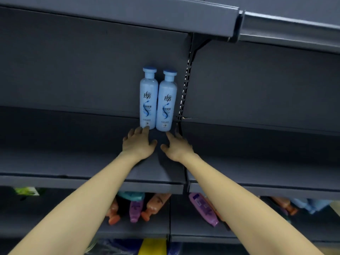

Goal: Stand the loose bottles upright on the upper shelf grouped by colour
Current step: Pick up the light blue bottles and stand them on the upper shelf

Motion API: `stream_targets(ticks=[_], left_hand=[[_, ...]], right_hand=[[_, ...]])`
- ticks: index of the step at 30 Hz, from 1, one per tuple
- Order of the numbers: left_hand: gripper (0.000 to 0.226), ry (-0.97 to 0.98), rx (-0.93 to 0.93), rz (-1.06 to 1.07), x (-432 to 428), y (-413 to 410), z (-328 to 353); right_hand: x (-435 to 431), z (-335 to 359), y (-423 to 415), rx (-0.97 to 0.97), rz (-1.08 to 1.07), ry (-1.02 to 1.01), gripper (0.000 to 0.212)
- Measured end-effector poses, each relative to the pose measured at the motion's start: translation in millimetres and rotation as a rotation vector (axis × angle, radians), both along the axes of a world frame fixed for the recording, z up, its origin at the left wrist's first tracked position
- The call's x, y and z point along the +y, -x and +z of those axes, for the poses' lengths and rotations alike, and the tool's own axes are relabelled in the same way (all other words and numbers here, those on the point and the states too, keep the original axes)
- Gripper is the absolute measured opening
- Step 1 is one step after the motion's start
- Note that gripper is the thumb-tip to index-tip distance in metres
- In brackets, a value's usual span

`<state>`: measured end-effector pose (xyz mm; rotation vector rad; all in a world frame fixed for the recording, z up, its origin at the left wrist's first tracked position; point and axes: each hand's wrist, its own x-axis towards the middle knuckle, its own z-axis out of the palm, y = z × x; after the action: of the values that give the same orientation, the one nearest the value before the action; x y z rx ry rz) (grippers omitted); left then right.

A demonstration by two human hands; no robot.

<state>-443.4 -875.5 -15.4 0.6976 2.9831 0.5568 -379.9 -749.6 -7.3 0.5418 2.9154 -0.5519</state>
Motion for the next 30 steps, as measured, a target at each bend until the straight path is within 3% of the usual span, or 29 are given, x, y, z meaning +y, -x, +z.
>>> stream_targets(ticks=[13, 30], left_hand=[[0.064, 0.058, 0.085, 0.053, -26, -116, -4], [0.058, 0.087, -0.024, 0.33, -146, -230, -43]], right_hand=[[-17, 1, -104, 0.049, 0.133, -0.074, 0.06], [-122, -35, -171, -0.033, 0.405, -0.065, 0.057]])
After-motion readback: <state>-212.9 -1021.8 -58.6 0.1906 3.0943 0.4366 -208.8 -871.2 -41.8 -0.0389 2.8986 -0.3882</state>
